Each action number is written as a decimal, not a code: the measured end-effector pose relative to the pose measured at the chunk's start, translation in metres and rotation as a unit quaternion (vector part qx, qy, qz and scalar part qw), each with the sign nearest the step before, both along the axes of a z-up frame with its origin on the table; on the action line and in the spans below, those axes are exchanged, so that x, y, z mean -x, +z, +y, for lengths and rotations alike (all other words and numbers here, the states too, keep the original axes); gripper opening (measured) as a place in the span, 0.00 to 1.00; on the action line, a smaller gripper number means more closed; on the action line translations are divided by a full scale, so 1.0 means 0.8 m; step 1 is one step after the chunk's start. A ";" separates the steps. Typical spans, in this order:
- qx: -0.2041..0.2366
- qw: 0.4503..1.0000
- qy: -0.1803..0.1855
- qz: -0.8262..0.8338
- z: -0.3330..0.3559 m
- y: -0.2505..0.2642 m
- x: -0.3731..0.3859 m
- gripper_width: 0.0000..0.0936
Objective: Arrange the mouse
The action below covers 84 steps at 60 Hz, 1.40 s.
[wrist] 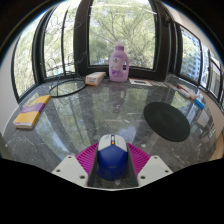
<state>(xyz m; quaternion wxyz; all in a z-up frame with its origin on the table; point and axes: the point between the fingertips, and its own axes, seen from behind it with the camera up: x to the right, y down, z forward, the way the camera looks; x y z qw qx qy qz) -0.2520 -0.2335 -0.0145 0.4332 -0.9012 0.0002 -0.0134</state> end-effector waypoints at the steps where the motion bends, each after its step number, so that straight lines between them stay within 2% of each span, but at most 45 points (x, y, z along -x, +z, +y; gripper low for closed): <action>1: 0.001 1.000 -0.001 0.000 0.000 0.000 0.000 0.53; 9: 0.001 1.000 -0.005 -0.006 0.002 0.002 0.000 0.42; 17: -0.006 1.000 0.025 0.004 0.013 0.016 0.015 0.38; 23: -0.061 0.996 0.062 0.010 0.041 0.088 0.028 0.37; 30: -0.144 0.985 0.084 0.050 0.086 0.218 0.021 0.36; 34: -0.199 0.974 0.083 0.065 0.111 0.298 -0.009 0.36; 41: -0.248 0.965 0.063 0.063 0.141 0.361 -0.093 0.36; 45: -0.233 0.970 0.043 0.055 0.165 0.340 -0.143 0.36; 47: -0.218 0.974 0.036 0.049 0.162 0.302 -0.174 0.36; 49: -0.190 0.980 0.025 0.043 0.174 0.280 -0.188 0.36; 54: -0.122 0.992 0.015 0.028 0.169 0.163 -0.236 0.36; 55: -0.105 0.994 0.012 0.025 0.172 0.158 -0.233 0.36; 60: -0.048 0.999 0.014 0.018 0.163 0.088 -0.245 0.37; 67: -0.013 1.000 0.020 0.020 0.151 0.030 -0.257 0.43; 78: 0.017 0.999 0.014 0.031 0.139 0.005 -0.263 0.59; 80: 0.014 0.999 0.012 0.029 0.137 0.010 -0.265 0.66; 84: 0.000 1.000 0.011 0.025 0.130 0.029 -0.266 0.92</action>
